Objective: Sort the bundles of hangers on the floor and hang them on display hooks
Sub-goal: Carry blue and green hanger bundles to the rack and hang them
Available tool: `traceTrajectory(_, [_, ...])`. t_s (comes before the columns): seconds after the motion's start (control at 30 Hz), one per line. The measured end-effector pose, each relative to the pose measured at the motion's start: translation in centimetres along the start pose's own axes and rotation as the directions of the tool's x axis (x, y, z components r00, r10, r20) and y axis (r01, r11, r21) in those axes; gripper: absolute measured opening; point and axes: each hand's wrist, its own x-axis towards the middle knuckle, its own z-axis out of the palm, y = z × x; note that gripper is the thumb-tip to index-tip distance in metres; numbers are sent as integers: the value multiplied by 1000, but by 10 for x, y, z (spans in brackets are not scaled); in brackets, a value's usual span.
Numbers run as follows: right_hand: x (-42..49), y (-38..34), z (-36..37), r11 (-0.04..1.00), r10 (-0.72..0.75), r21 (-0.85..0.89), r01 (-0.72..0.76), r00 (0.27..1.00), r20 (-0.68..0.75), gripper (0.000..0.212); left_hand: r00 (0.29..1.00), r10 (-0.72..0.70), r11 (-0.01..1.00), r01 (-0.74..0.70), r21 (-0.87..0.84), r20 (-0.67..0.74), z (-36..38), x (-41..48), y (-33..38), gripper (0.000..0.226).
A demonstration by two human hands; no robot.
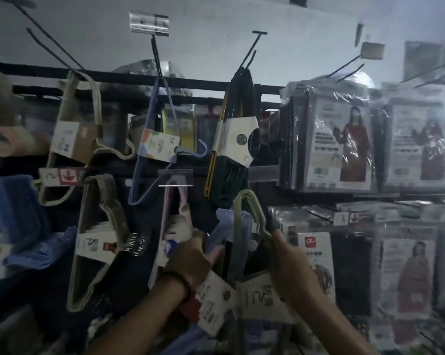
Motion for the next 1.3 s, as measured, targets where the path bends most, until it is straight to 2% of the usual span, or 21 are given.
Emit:
traceTrajectory(0.07, [13,20,1,999,-12,35,13,1000,-24,7,1000,-7,1000,7,12,-8,7,13,2,47])
traceTrajectory(0.2, [37,56,2,995,5,100,-10,999,43,12,997,-21,984,35,175,-80,10,26,3,23])
traceTrajectory(0.3, [50,78,4,998,5,65,-10,997,74,10,992,15,965,17,261,-121,9,32,1,18])
traceTrajectory(0.43, [68,88,12,998,49,-52,-43,989,138,21,980,156,984,-144,101,-125,5,29,-1,20])
traceTrajectory(0.57, [83,83,16,995,-38,-88,44,997,65,28,956,253,967,-251,34,-146,-9,25,0,12])
traceTrajectory(0.73, [98,77,15,979,-113,-179,94,989,-99,17,936,336,942,-334,-33,105,-13,25,19,14])
traceTrajectory(0.8, [100,79,21,970,-124,-224,93,984,-131,27,916,372,928,-369,-47,152,-8,26,25,19])
traceTrajectory(0.87, [99,80,25,969,-134,-226,95,978,-162,35,907,392,919,-378,-110,157,-3,28,32,25])
traceTrajectory(1.03, [107,81,26,981,-92,-190,48,969,-231,24,929,352,929,-330,-170,119,5,42,48,54])
traceTrajectory(1.1, [113,80,30,991,-56,-132,26,972,-229,17,937,333,936,-314,-162,104,8,49,52,47])
traceTrajectory(1.17, [117,78,35,997,-45,-67,32,976,-213,13,938,331,936,-313,-159,101,11,54,54,19])
traceTrajectory(1.3, [124,76,46,1000,23,-7,-24,986,-165,15,946,316,938,-300,-172,76,12,59,51,24])
